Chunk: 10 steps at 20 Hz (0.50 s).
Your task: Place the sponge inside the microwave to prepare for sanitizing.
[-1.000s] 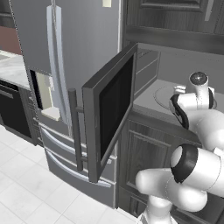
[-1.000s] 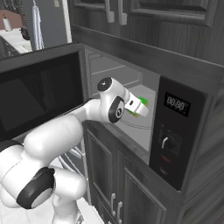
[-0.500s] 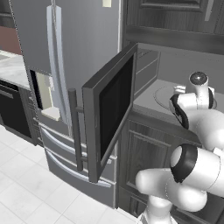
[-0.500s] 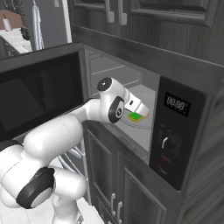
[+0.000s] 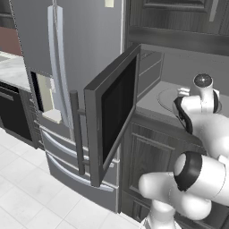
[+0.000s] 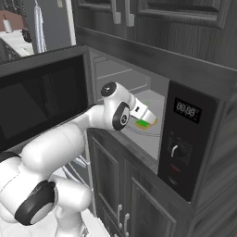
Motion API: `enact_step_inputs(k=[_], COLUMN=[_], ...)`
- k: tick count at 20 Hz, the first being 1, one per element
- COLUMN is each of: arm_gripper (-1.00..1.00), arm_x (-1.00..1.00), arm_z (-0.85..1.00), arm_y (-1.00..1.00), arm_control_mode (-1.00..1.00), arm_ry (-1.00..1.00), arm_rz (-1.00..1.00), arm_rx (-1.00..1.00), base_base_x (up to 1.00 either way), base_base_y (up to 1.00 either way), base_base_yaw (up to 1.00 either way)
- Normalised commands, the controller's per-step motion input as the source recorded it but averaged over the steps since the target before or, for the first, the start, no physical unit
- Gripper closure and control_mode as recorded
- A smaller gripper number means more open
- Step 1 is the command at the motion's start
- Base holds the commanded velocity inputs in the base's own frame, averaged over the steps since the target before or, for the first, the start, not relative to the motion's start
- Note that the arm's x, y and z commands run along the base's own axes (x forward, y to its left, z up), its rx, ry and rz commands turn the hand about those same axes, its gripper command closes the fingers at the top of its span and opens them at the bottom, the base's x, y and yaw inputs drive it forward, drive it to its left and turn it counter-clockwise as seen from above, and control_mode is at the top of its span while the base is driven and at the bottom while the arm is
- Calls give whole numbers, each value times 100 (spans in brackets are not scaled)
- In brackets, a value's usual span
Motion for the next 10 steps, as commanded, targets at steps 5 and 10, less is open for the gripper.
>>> enact_step_inputs(k=[5,10], arm_gripper=[-100,-100], arm_x=[-46,-51], arm_z=[5,16], arm_y=[36,48], arm_control_mode=[-100,-100], arm_ry=[-2,0], arm_rz=[0,0], arm_rx=[0,-2], base_base_x=[0,0], base_base_y=[0,0], base_base_yaw=[0,0])
